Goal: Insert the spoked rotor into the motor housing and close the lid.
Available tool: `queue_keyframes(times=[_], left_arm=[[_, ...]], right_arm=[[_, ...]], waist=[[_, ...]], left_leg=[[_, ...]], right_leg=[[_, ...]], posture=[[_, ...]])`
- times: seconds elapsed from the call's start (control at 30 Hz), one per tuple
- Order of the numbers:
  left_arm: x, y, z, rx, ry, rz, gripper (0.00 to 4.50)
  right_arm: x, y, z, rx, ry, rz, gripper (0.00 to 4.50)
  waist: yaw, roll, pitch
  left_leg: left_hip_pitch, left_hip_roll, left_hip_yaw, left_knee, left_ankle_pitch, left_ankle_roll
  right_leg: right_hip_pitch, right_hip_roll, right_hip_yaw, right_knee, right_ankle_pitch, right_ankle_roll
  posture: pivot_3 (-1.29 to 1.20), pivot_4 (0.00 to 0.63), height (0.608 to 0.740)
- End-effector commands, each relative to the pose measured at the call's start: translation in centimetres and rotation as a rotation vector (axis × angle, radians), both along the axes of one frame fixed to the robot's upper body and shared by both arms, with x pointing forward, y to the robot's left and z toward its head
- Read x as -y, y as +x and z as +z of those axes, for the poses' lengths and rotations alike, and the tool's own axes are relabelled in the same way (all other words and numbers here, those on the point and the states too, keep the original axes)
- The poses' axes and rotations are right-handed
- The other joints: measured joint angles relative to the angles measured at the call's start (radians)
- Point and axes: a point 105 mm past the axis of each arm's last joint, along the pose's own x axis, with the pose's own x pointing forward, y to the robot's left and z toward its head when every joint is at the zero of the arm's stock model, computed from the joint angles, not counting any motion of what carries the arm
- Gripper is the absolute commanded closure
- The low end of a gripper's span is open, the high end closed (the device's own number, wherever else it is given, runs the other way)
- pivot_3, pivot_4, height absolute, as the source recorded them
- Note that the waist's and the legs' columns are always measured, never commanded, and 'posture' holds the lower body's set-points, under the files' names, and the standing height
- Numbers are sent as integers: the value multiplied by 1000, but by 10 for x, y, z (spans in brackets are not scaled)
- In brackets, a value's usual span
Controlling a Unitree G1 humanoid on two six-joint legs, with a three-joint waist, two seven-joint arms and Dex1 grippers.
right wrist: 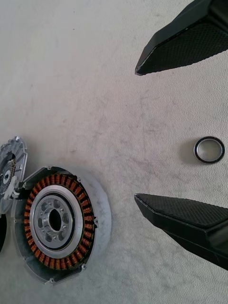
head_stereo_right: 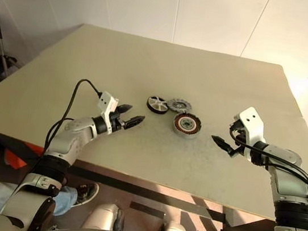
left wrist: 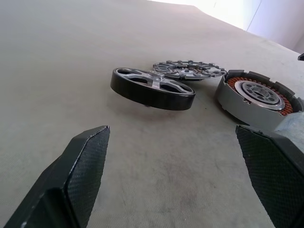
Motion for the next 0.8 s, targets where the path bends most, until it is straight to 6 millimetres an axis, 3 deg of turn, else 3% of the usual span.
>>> queue_keyframes(times=[0.03,0.3,0.8], left_arm=[[3,0,13,48,-8,-20,0],[4,0,13,49,-4,-24,0],[5,1,12,50,6,-22,0]], right_arm=[[6,-1,13,41,-14,4,28],[10,-3,10,26,-18,-4,28],[39,-12,-20,-85,-20,-113,28]], waist=[[0,0,0],[0,0,0],[-1,0,0]], left_leg=[[0,0,0,0,0,0],[0,0,0,0,0,0],[1,0,0,0,0,0]], right_leg=[[0,0,0,0,0,0],[0,0,0,0,0,0],[1,0,0,-1,0,1]], posture=[[0,0,740],[0,0,740],[0,0,740]])
